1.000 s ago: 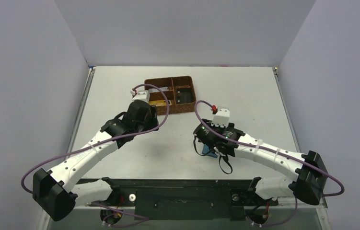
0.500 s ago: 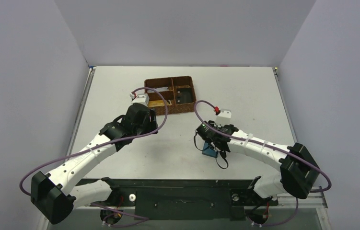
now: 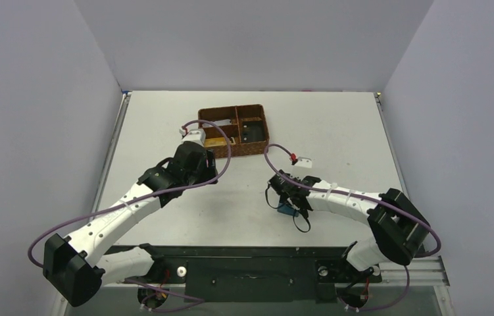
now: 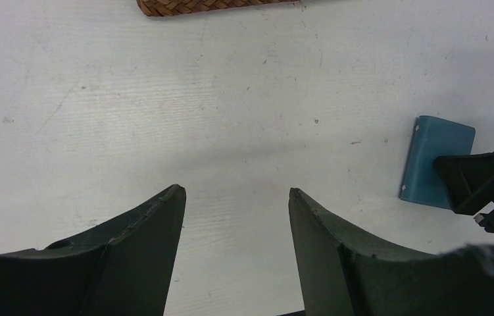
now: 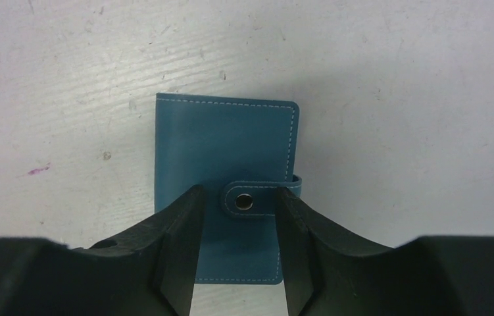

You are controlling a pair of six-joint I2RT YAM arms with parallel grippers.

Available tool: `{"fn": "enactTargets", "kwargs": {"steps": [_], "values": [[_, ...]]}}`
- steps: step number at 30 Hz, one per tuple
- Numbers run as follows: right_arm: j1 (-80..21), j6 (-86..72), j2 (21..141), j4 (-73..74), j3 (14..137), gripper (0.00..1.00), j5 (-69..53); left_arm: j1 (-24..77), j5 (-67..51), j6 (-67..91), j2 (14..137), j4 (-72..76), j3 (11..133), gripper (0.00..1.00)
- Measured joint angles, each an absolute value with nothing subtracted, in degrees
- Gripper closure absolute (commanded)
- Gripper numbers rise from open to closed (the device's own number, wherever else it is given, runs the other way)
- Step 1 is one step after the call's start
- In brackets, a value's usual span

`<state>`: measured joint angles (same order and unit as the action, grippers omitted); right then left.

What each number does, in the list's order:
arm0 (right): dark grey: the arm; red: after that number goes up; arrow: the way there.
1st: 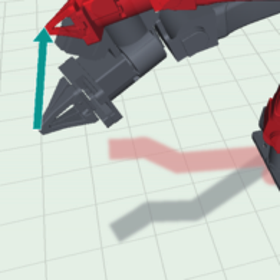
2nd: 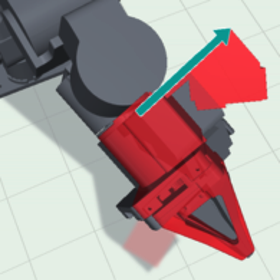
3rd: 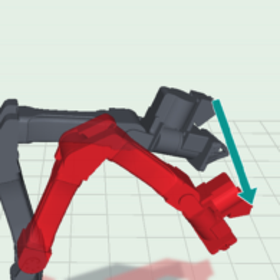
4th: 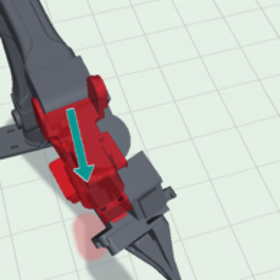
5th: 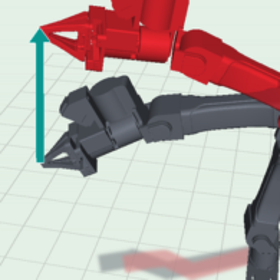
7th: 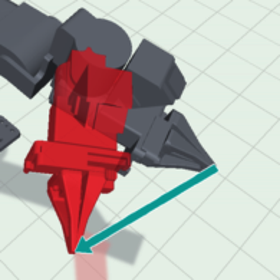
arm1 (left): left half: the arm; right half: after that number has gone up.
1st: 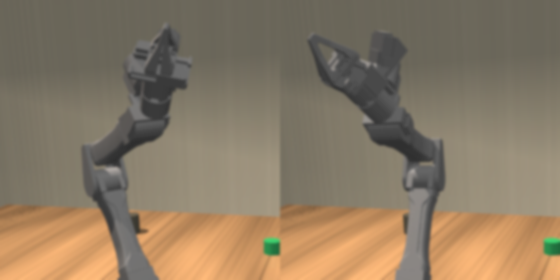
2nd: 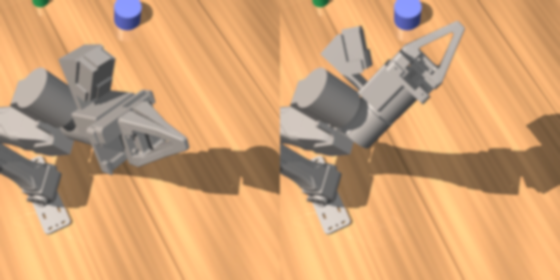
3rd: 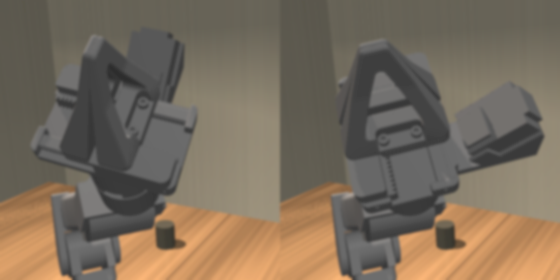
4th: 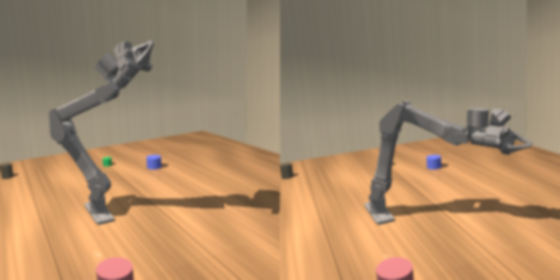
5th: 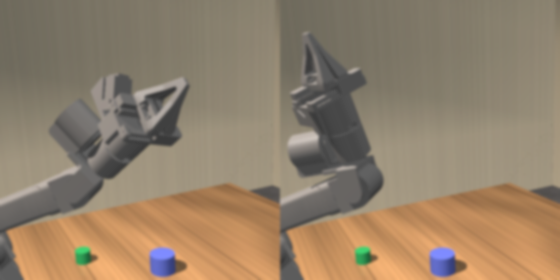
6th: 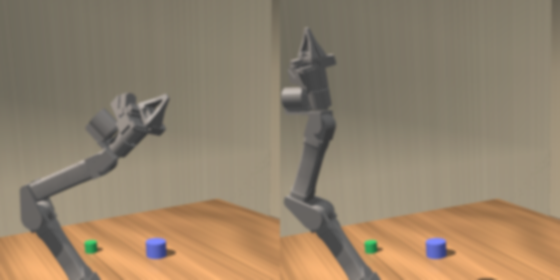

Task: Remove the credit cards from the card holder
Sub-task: Open the card holder at the center of the board.

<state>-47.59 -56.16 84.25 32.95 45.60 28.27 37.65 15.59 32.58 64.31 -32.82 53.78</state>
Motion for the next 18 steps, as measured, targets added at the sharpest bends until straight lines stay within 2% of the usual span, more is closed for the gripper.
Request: {"fn": "enactTargets", "kwargs": {"steps": [7,11,13,14,15,18], "values": [[-44.2,-55.2,84.2,28.5,43.5,0.7,27.3,37.6,15.2,32.6,65.1,-32.8,53.8,0.43],[-43.9,-54.6,84.2,26.4,42.8,0.82,27.7,37.6,15.0,32.7,65.8,-32.8,53.8,0.42],[-43.9,-54.6,84.0,25.5,42.2,0.9,28.1,37.6,14.9,32.8,66.2,-32.8,53.8,0.42],[-43.9,-54.7,83.8,24.9,41.8,0.98,28.3,37.6,14.9,32.8,66.3,-32.8,53.8,0.42],[-43.9,-54.7,83.5,24.1,41.5,1.0,28.3,37.6,14.8,32.9,66.5,-32.8,53.8,0.42],[-43.9,-54.7,83.0,22.9,40.9,1.0,28.2,37.6,14.5,33.0,67.1,-32.8,53.8,0.42]]}}
